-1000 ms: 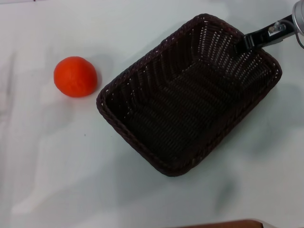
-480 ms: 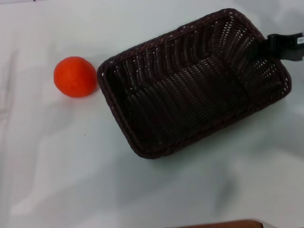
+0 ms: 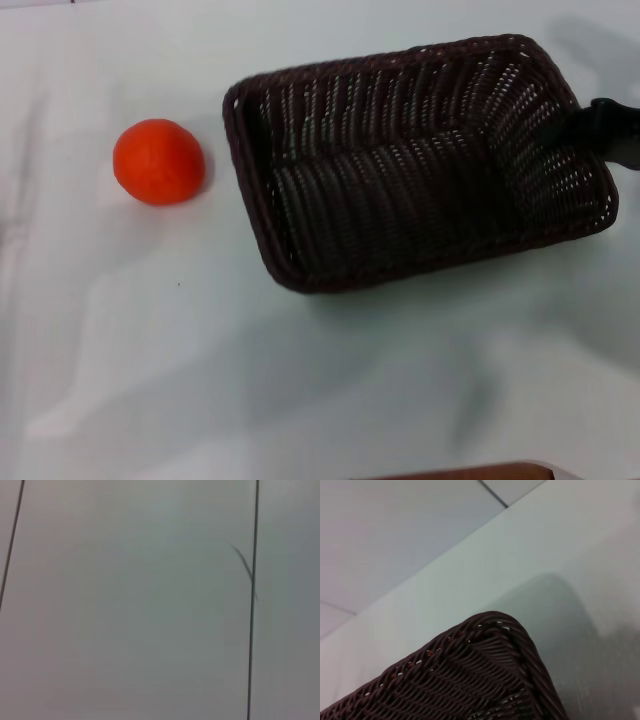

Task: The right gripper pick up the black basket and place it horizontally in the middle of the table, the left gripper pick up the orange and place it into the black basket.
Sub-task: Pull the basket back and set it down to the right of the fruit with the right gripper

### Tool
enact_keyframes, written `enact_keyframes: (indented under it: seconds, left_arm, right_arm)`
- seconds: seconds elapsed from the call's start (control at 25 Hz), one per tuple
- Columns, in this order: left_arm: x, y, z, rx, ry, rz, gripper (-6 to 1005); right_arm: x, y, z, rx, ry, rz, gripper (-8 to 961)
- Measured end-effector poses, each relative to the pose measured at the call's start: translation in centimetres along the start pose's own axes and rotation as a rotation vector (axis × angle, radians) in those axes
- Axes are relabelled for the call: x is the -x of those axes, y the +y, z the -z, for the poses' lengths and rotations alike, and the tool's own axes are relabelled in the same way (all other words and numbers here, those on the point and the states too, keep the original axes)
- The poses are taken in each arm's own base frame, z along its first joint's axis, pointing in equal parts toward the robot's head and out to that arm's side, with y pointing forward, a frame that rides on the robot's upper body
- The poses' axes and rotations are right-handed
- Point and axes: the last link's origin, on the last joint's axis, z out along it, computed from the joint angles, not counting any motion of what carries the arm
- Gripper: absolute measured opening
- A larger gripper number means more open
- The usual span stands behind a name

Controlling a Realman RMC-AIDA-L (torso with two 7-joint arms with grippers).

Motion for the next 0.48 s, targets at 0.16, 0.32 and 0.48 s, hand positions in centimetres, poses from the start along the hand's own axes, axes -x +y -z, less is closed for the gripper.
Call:
enact_keyframes:
  seconds: [0.16, 0.32, 0.48]
  left_arm:
    - [0.0, 0.2, -0.2, 0.008, 0.001, 0.000, 888]
    - [0.0, 0.2, -0.2, 0.011, -0.001, -0.002, 888]
    - [0.1, 0.1, -0.3, 0.008, -0.006, -0.002, 887]
  right_arm:
    - [0.4, 0.9, 0.2, -0.008, 0.031, -0.037, 192]
    - [0.7, 1.3, -0.2, -0.008, 0.028, -0.055, 191]
    - [0.8, 1.3, -0.5, -0.013, 0.024, -0.057, 189]
